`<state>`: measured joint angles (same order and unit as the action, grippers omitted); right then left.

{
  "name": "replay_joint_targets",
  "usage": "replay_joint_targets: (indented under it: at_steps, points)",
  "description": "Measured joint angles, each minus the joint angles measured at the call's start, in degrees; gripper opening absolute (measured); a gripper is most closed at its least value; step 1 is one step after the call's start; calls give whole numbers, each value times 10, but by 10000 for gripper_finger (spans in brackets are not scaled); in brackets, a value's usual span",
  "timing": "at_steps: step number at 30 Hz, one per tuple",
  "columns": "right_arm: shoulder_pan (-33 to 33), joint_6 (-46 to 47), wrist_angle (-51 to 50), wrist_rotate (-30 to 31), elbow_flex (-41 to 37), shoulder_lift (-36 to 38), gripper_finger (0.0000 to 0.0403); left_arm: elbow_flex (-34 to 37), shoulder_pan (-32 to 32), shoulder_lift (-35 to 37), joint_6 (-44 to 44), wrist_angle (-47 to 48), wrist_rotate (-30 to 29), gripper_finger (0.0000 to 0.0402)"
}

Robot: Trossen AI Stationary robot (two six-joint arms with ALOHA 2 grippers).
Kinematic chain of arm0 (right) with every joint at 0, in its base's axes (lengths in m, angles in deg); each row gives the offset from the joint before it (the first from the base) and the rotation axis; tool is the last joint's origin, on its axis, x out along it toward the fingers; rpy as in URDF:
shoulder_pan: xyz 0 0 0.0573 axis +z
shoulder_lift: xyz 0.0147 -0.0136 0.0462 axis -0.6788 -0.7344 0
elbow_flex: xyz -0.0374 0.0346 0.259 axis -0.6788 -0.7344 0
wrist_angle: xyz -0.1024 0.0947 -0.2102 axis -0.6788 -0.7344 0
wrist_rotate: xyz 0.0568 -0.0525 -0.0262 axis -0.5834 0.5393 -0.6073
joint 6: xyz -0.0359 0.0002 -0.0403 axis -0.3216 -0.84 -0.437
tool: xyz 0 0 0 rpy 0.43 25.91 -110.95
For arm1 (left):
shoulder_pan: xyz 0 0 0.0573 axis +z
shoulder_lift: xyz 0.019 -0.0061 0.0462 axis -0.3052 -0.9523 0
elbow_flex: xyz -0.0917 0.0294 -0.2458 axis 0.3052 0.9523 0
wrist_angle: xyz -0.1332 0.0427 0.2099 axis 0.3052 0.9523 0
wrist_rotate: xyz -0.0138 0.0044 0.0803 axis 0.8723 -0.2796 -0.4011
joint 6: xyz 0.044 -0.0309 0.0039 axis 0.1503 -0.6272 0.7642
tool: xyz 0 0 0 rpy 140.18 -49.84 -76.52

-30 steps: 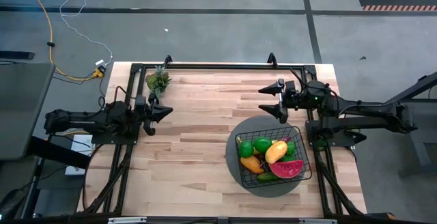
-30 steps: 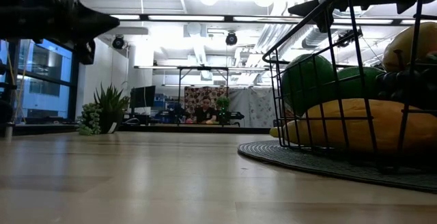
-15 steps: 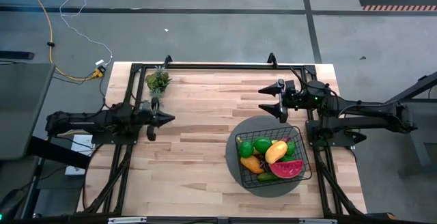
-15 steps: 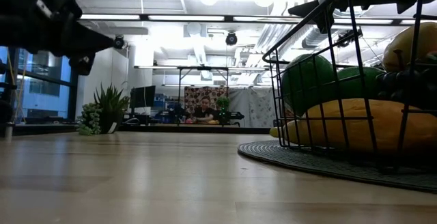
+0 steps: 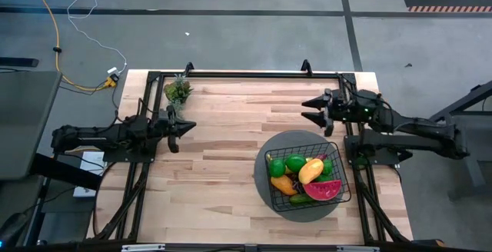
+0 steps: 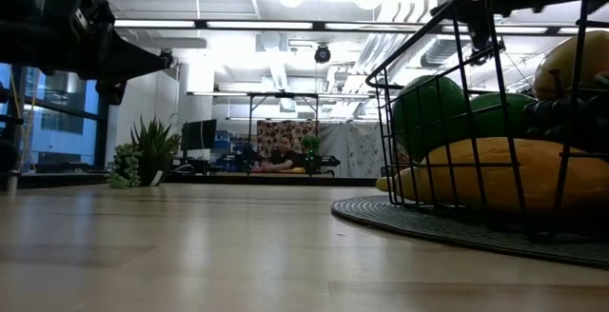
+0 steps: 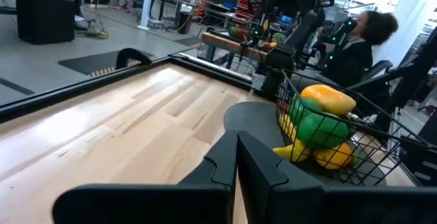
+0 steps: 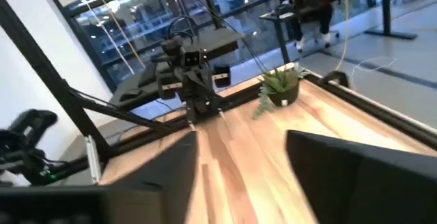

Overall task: Build produce basket
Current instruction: Return to Home Position

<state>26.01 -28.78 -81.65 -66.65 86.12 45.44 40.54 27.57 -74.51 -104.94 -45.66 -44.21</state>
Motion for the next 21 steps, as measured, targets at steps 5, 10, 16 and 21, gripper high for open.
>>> replay_joint_targets:
  at_steps: [5,10,16,21]
  points:
    - [-10,-16,-58,-1,-26,98,66,0,0,0,0,0,0,3]
    - [-1,-9,-62,-21,-69,177,22,0,0,0,0,0,0,3]
    - [46,3,-3,-16,-137,218,5,0,0,0,0,0,0,3]
    - [92,14,35,18,-186,249,2,0,0,0,0,0,0,3]
